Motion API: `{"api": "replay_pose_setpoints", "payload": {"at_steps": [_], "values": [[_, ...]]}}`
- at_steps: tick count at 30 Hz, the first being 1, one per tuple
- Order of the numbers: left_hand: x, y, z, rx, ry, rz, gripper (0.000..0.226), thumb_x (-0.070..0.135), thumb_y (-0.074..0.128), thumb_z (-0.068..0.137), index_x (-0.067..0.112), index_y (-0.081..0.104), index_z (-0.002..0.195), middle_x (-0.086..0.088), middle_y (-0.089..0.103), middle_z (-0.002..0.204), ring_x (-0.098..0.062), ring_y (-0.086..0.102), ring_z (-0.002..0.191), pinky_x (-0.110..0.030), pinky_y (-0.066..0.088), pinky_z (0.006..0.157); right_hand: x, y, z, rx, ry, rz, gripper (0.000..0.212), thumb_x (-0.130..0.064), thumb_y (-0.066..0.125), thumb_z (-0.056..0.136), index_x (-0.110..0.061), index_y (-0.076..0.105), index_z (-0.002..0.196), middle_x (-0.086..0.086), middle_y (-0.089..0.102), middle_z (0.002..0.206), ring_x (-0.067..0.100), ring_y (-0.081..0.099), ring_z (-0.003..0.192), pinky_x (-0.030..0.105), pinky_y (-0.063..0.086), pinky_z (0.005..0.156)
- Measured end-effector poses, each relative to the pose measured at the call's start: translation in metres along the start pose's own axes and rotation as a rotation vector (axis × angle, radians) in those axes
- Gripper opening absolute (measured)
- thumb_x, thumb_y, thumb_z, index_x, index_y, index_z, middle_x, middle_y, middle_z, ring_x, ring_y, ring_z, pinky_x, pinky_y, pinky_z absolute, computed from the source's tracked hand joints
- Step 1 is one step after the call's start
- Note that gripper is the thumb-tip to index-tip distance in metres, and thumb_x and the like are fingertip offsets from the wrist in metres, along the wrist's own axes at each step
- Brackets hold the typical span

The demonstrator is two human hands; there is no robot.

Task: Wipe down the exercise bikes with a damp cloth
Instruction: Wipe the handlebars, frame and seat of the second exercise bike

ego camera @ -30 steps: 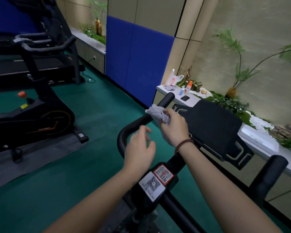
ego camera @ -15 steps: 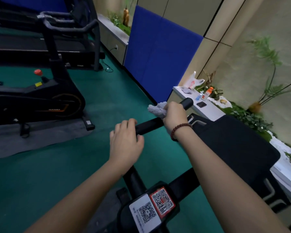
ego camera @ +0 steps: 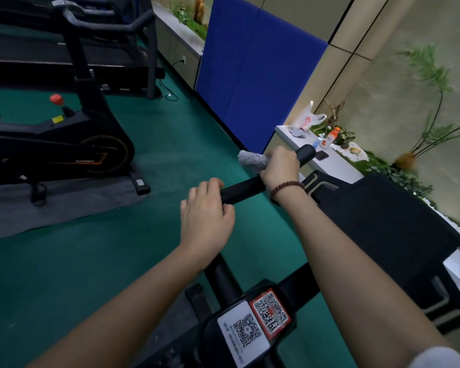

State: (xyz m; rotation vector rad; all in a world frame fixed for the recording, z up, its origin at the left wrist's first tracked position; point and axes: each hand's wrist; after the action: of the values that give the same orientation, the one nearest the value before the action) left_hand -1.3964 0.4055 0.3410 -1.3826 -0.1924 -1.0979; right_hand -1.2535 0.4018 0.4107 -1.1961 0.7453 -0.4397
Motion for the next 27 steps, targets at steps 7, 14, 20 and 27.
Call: {"api": "replay_pose_setpoints", "payload": {"at_steps": [7, 14, 20, 27], "values": [[0.0, -0.001, -0.001, -0.004, 0.0, -0.004, 0.033, 0.019, 0.044, 0.085, 0.018, 0.042, 0.118, -0.001, 0.052, 0.116, -0.022, 0.042, 0.108, -0.034, 0.029, 0.09, -0.007, 0.01, 0.0, 0.022, -0.077, -0.19, 0.008, 0.003, 0.052, 0.083, -0.005, 0.055, 0.084, 0.014, 0.06, 0.085, 0.03, 0.055, 0.082, 0.037, 0.047, 0.069], [0.001, -0.006, -0.005, 0.054, -0.019, -0.096, 0.036, 0.014, 0.041, 0.087, 0.015, 0.041, 0.123, -0.004, 0.051, 0.121, -0.024, 0.042, 0.111, -0.034, 0.027, 0.088, -0.021, 0.027, -0.042, 0.096, -0.014, 0.225, 0.023, 0.005, 0.053, 0.079, -0.008, 0.066, 0.092, 0.016, 0.067, 0.088, 0.033, 0.061, 0.086, 0.034, 0.053, 0.079], [-0.002, -0.028, -0.02, 0.136, 0.042, -0.18, 0.007, 0.017, 0.04, 0.091, 0.018, 0.042, 0.097, -0.003, 0.051, 0.104, -0.023, 0.043, 0.098, -0.031, 0.024, 0.078, -0.04, 0.026, -0.093, -0.021, -0.094, 0.51, 0.016, -0.002, 0.057, 0.078, -0.009, 0.062, 0.064, 0.001, 0.052, 0.054, 0.015, 0.044, 0.053, 0.012, 0.033, 0.047], [-0.025, -0.067, -0.036, 0.118, 0.128, -0.199, 0.014, 0.02, 0.031, 0.096, 0.018, 0.037, 0.083, 0.004, 0.046, 0.084, -0.022, 0.045, 0.084, -0.033, 0.026, 0.073, -0.053, 0.015, -0.125, -0.208, -0.164, 0.404, 0.021, -0.011, 0.061, 0.078, -0.011, 0.053, 0.058, 0.002, 0.05, 0.055, 0.016, 0.046, 0.057, 0.018, 0.034, 0.048]]}}
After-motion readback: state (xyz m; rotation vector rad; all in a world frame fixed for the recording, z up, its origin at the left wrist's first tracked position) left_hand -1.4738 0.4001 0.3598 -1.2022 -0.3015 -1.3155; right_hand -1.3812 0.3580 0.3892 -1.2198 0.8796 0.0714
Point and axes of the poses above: each hand's wrist, its own z-axis towards the middle knuckle, its own y-axis out of the palm, x = y × z
